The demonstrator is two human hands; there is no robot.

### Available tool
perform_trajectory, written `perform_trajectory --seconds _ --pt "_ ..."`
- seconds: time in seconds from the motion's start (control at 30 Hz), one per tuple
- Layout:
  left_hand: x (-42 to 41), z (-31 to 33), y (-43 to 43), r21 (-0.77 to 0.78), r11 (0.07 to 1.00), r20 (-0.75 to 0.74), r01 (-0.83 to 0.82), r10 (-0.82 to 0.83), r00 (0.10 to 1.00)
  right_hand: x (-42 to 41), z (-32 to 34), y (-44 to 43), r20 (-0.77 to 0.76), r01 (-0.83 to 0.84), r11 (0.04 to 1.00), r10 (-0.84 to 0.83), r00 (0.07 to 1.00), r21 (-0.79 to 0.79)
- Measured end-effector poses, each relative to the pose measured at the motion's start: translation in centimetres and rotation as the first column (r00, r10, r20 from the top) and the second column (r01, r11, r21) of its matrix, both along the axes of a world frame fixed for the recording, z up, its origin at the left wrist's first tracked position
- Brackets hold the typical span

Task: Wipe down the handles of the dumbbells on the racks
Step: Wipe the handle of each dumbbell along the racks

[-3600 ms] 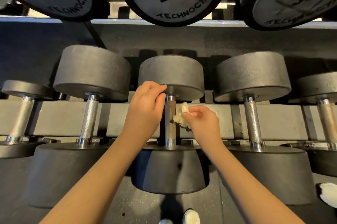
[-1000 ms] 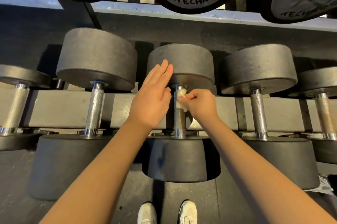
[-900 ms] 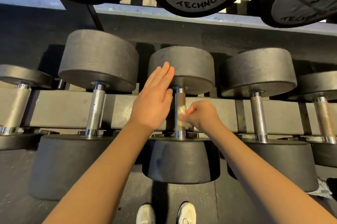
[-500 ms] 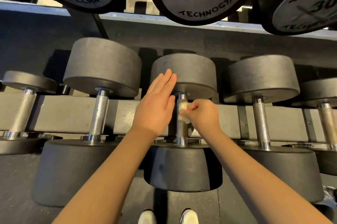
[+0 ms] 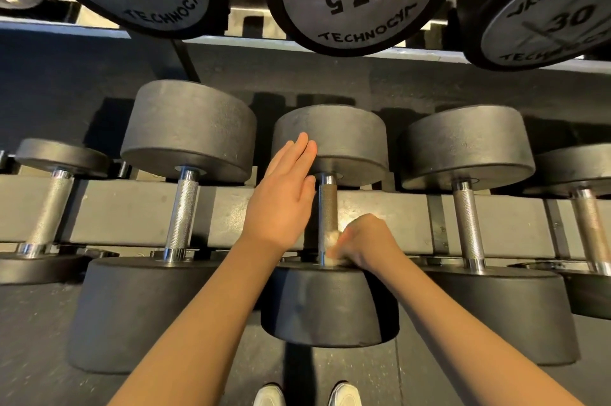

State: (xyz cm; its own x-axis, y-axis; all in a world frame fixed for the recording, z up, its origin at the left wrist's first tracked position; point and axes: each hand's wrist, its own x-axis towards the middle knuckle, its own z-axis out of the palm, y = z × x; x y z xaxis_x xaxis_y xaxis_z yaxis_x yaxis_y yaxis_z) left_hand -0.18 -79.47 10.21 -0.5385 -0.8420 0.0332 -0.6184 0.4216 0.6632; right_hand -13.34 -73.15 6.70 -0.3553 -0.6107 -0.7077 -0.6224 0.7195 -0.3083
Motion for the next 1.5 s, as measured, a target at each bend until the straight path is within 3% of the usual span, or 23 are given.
perform_trajectory --seconds 0.1,0.17,0.23,0.43,0.5,0.57,0.73,0.83,1.07,1.23,1.37,1.5 --pt "-0.1 0.1 0.1 0.007 1.0 0.007 -0.001 0.001 1.0 0.1 0.3 -0.3 -0.028 -0.006 1.0 0.006 1.0 0.028" --pt "-0.1 0.1 0.1 0.01 1.0 0.005 -0.003 0.003 1.0 0.2 0.2 -0.3 -0.007 0.135 0.976 -0.139 0.99 -0.17" --pt "-0.2 0.0 0.1 0.005 1.0 0.008 -0.008 0.008 1.0 0.3 0.4 -0.9 0.036 0.247 0.876 -0.255 0.966 -0.414" --pt "-0.2 -0.2 -0.1 -0.005 1.0 0.042 -0.005 0.005 0.999 0.5 0.0 -3.0 0.14 0.382 0.679 -0.385 0.912 -0.627" --pt "-0.2 0.0 0.0 -0.018 1.0 0.058 -0.005 0.006 0.998 0.7 -0.5 -2.1 0.122 0.337 0.69 -0.342 0.932 -0.641" --pt "-0.2 0.0 0.1 -0.031 1.0 0.065 -0.003 0.005 0.998 0.7 -0.5 -1.2 0.056 0.249 0.764 -0.269 0.961 -0.595" --pt "-0.3 0.4 0.3 -0.038 0.999 0.078 -0.007 0.01 0.997 0.8 0.3 0.6 -0.049 0.051 0.949 -0.069 0.996 -0.313" --pt "-0.3 0.8 0.3 -0.029 1.0 0.099 0.0 0.003 0.995 0.6 0.5 1.4 0.015 0.067 0.971 -0.066 0.998 -0.23" --pt "-0.4 3.2 0.0 0.082 0.996 0.225 0.028 -0.046 0.973 1.1 3.2 3.3 0.158 0.315 0.776 -0.273 0.949 -0.547" --pt "-0.6 7.4 0.9 0.166 0.986 0.273 0.034 -0.079 0.959 -0.7 7.3 4.9 0.264 0.437 0.673 -0.35 0.899 -0.597" --pt "-1.7 12.7 1.1 0.068 0.996 0.288 0.059 -0.076 0.954 -3.1 12.2 5.9 0.306 0.452 0.646 -0.333 0.892 -0.615" --pt "-4.1 19.0 1.0 -0.029 0.994 0.261 0.107 -0.096 0.961 -6.8 19.2 5.9 0.237 0.383 0.614 -0.308 0.921 -0.69"
